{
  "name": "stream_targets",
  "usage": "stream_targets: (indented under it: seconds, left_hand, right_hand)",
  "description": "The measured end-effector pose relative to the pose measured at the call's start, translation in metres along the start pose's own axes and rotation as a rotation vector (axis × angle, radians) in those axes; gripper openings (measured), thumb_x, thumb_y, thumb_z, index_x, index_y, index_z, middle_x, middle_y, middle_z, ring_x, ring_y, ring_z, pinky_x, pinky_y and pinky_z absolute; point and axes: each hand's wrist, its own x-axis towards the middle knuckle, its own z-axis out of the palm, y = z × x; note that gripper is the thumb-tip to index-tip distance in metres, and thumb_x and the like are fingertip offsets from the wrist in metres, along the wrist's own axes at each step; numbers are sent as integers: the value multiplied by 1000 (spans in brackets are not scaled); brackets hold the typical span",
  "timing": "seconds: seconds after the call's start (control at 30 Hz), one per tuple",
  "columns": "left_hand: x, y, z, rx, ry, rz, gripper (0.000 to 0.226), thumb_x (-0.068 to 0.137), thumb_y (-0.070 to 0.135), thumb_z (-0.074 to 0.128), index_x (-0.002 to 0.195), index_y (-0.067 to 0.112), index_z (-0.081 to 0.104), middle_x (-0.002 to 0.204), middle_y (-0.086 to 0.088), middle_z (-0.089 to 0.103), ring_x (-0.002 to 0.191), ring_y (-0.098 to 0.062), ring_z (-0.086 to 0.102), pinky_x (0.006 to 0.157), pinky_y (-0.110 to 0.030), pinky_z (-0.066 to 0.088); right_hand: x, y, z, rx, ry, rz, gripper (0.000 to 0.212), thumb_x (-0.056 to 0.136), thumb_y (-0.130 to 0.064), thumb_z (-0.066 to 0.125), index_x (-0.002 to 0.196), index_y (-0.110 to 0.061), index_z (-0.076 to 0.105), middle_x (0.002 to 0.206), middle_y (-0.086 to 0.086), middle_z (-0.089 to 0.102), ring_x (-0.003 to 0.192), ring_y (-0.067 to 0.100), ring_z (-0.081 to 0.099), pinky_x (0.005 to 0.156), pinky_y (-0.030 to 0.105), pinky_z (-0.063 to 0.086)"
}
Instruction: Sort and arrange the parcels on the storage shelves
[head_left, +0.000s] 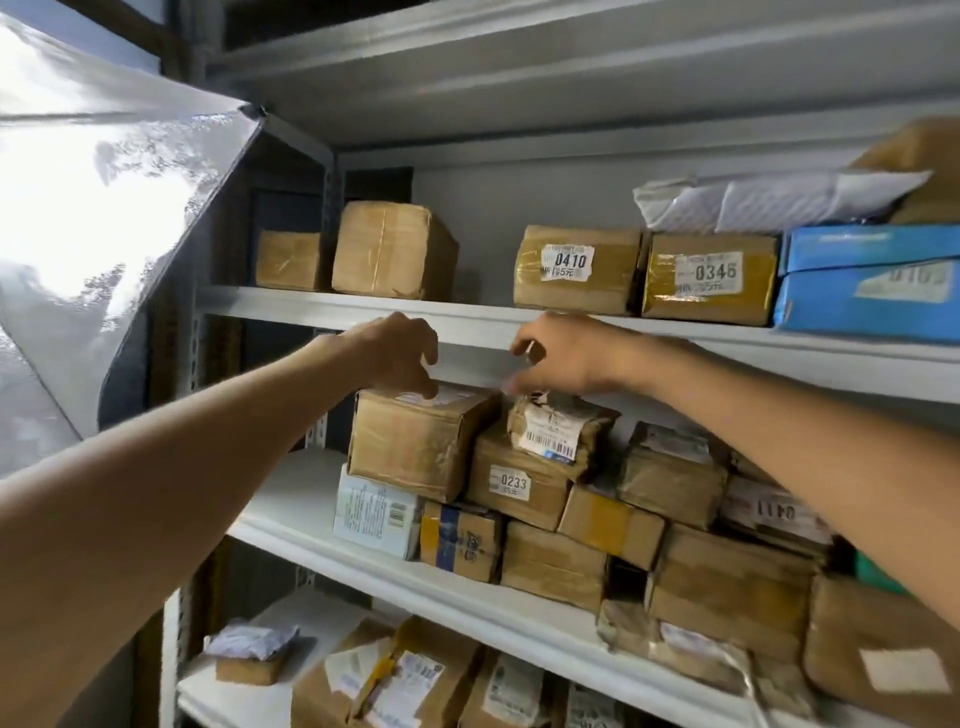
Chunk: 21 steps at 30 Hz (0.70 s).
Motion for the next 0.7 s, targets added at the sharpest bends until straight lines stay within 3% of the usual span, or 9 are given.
stream_targets:
  seconds: [0.17,0.3,0.43,0.53,0.6,0.7]
  left_hand:
    - [51,18,-14,-128,76,71,45,82,41,73,119,19,60,114,-2,65,104,-22,59,88,-35,49]
    - [77,24,-16,-133,174,169,53,80,43,73,125,19,56,118,-2,63,101,-23,61,82,-34,53]
    - [97,19,-20,-148,229,227,55,79,46,74,124,21,57,119,-2,62,101,-23,60,82,-34,53]
    - [115,12,-26,-271,245,284,55,79,44,74,124,15,59,120,-5,63,101,-24,61,87,-37,54]
    - [123,12,-27,-310,220,309,60,80,44,74,127,12,57,121,-8,63,103,-24,61,87,-34,53]
    - [133,20,-27,-361,200,375,68,79,41,76,134,11,49,124,-10,62,107,-27,61,91,-37,53]
  right_hand:
    - [9,15,-23,-36,66,94,57,85,-39,70,131,-11,53,124,6,59,108,22,56,91,33,47]
    - [15,24,-32,-103,169,210,42,83,-38,71,112,-10,58,107,8,63,93,25,59,85,39,50]
    - [21,23,-38,-139,191,325,45,83,-34,71,116,-8,58,107,10,63,96,27,60,88,42,50]
    - [26,20,-46,-168,254,396,31,85,-26,68,108,-7,59,97,6,63,85,22,59,67,33,49]
    - [29,18,-49,-218,325,449,20,86,-19,63,102,-9,56,92,4,58,75,16,53,52,25,36]
    - [35,15,-46,-209,410,518,21,85,-13,60,105,-6,57,96,6,59,79,18,55,48,21,32]
